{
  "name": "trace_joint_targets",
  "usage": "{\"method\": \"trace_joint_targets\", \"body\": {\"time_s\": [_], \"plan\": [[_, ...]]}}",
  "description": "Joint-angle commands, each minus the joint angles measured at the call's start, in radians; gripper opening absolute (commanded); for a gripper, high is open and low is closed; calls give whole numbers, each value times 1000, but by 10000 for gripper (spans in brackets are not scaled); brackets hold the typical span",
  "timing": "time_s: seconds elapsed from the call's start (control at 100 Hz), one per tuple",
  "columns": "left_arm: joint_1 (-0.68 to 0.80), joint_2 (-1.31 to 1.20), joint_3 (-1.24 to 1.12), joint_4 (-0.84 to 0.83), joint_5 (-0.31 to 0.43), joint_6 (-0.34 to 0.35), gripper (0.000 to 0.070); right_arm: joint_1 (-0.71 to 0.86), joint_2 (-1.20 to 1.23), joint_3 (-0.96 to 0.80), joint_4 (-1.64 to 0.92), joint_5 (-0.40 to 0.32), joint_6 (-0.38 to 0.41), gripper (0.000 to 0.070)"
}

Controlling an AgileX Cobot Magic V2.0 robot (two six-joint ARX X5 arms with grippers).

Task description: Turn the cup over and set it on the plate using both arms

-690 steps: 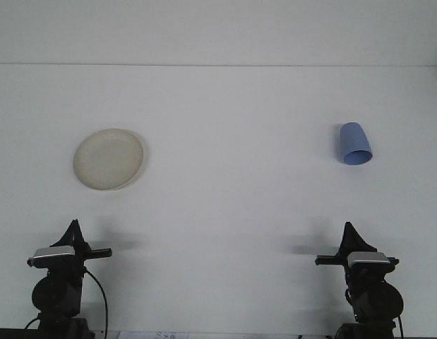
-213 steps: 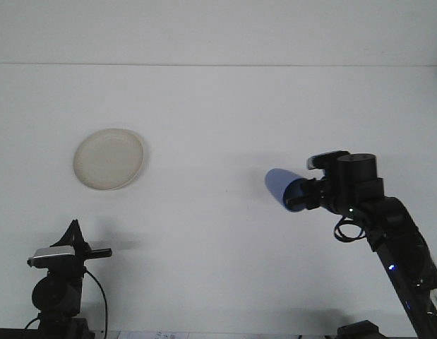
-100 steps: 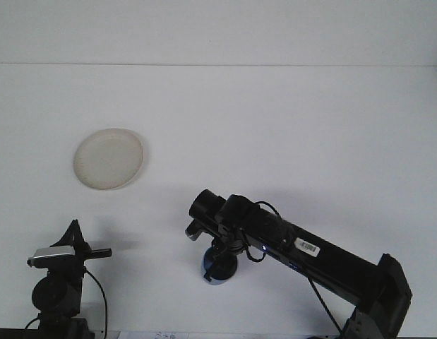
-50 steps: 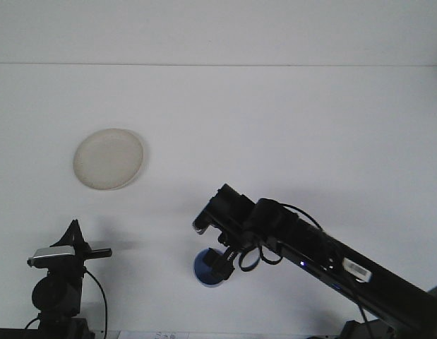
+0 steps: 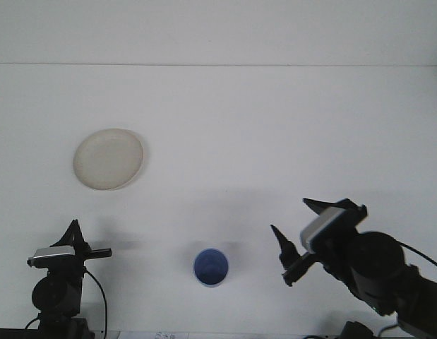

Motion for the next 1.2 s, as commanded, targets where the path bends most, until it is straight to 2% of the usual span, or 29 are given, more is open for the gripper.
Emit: {"method": "trace_joint_targets", "body": {"time_s": [0.0,0.09,0.27,0.36,0.43,0.52,0.58,0.74,0.78,0.92,1.01,1.08,1.13,1.19], "plan": [[1,-1,-19,13,-2,8,13,9,-104,-122,80,51,74,551],[1,-1,-19,13,-2,8,14,9,-249,-277,163,99,100,551],[1,-1,-19,13,-2,7,14,9,-462,-459,237,98,108,551],[1,-1,-19,16,-2,-37,14,9,-522,-505,237,102,107,550],[1,-1,-19,18,-2,-102,14,9,-547,-527,234,121,109,550],[1,-1,-19,18,-2,-259,14,9,-554,-530,230,121,108,550],[1,-1,-19,21,-2,-338,14,9,-552,-530,232,121,108,549],[1,-1,-18,58,-1,-462,15,9,-550,-530,237,121,107,549],[0,-1,-14,64,18,-491,15,9,-550,-530,236,121,105,549],[0,20,74,48,161,-488,13,9,-550,-530,235,121,103,549],[0,79,183,-3,183,-472,15,9,-550,-530,235,121,99,549],[0,160,293,-72,193,-420,25,9,-550,-530,235,121,95,549],[0,235,379,-129,222,-373,93,9,-550,-530,235,121,88,548],[0,338,489,-211,270,-329,234,9,-550,-530,235,121,84,548]]}}
